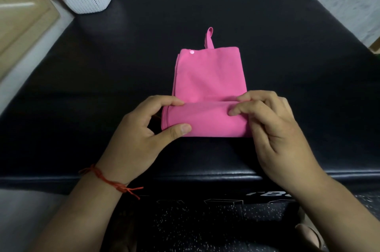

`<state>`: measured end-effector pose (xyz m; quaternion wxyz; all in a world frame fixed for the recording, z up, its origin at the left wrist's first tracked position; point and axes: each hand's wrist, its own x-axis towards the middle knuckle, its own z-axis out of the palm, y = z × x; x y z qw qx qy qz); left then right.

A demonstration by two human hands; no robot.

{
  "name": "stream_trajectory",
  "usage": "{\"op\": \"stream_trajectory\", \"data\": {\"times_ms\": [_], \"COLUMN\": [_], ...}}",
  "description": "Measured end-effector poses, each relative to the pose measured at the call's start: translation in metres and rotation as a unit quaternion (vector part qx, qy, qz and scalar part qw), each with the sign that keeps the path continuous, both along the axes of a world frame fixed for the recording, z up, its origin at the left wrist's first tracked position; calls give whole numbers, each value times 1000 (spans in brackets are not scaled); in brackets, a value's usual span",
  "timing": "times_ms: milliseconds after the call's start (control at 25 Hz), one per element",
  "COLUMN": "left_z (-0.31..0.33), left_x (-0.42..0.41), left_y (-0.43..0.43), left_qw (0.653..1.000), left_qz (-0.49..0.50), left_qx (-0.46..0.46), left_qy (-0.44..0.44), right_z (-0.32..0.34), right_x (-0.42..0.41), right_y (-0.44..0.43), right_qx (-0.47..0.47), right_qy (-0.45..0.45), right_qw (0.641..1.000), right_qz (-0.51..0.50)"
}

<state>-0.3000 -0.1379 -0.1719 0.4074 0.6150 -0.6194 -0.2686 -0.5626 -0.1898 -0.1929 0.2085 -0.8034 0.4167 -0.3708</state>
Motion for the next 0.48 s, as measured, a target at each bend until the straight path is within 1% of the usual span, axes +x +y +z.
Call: {"op": "stream_trajectory", "data": {"times_ms": [200,320,400,480], "left_z": [-1,0,-2,-4], "left_x": [-2,-3,-6,-9], "left_y": [-4,-7,-9,-10], "left_qw": [1000,1000,999,998], "left_qz": [7,15,28,54], "left_qx": [12,21,15,11], "left_qy": [3,-10,-23,-28], "right_z": [6,9,9,9], "right_x": [-1,-1,1,4], "right_y": [1,5,6,7], "right_qx": [56,61,73,61], "right_qy": [-15,17,11,2], "right_qw": [998,998,997,997], "right_qz": [-3,-19,-34,-40]}}
